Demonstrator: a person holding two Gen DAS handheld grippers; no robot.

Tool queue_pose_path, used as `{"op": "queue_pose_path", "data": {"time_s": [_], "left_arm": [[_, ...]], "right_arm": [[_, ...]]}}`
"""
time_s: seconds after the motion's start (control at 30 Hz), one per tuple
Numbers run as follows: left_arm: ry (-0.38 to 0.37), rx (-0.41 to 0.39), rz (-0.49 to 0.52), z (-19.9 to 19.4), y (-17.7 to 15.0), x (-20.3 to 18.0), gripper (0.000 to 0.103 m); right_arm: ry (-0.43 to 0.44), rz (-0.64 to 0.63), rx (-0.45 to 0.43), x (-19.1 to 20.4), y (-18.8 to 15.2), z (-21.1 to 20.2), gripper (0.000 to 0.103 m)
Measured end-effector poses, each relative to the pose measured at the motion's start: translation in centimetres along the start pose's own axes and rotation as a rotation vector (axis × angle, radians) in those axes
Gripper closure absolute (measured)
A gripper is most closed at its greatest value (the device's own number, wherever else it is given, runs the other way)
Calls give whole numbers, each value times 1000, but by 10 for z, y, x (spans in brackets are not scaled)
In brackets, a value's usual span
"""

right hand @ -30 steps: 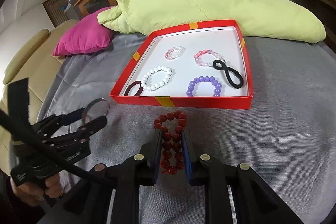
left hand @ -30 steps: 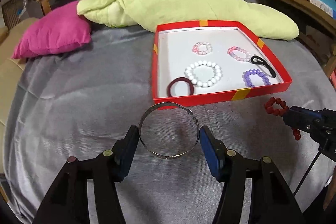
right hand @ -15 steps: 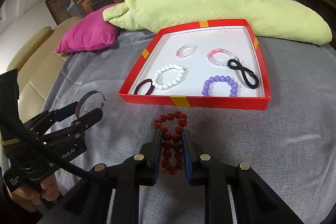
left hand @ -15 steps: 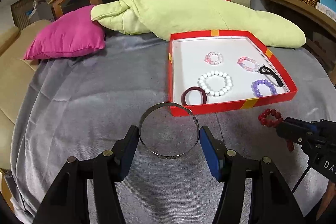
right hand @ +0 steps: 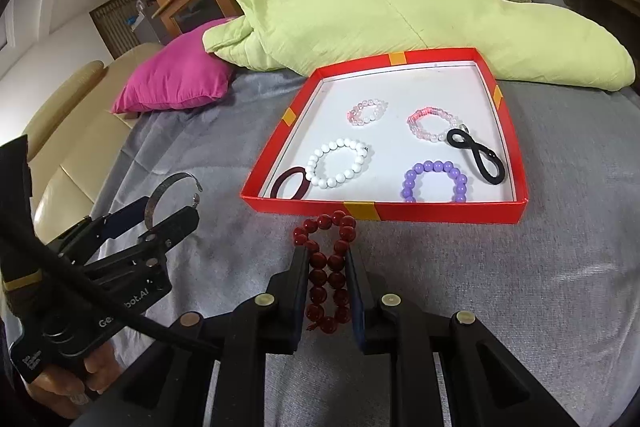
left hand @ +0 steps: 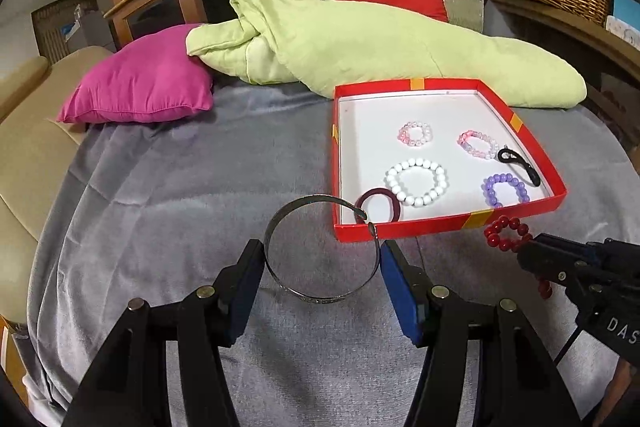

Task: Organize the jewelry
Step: 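Lift and hold the silver bangle with the left tool while the right tool holds the red bracelet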

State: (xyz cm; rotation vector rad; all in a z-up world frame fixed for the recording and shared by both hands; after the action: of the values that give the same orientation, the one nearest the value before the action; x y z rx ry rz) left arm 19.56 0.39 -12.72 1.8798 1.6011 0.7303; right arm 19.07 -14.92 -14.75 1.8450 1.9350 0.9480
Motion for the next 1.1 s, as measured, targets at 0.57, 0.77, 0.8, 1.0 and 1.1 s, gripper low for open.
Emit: {"op": "queue_pose_path", "data": {"time_s": [0.57, 0.77, 0.8, 1.0, 1.1], "left_arm": [[14, -71, 1, -11, 15, -9, 42], [10, -109, -5, -14, 21, -11, 41], [9, -117, -6, -14, 22, -11, 41], [14, -155, -10, -14, 30, -13, 41], [22, -167, -16, -11, 34, -11, 42]], "right_arm": [[-20, 68, -74, -17, 19, -22, 83], [-13, 83, -93, -19, 24, -26, 83], [-13, 86, -95, -19, 24, -27, 83], [-15, 98, -114, -21, 30, -31, 83], [-18, 111, -124, -24, 35, -32, 83]]}}
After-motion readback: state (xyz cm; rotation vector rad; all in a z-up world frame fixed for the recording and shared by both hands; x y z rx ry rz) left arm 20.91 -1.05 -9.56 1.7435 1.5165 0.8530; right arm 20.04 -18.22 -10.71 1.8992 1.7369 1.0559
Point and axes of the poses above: each gripper's, at about its wrist camera, not at the fingertips, and z roughly the way its jaws point, x to its left, y to its top, the point moved 5 cm from there along z, roughly the way its jaws point, and after that the axes turned 7 degrees about -y, right-handed, at the moved point
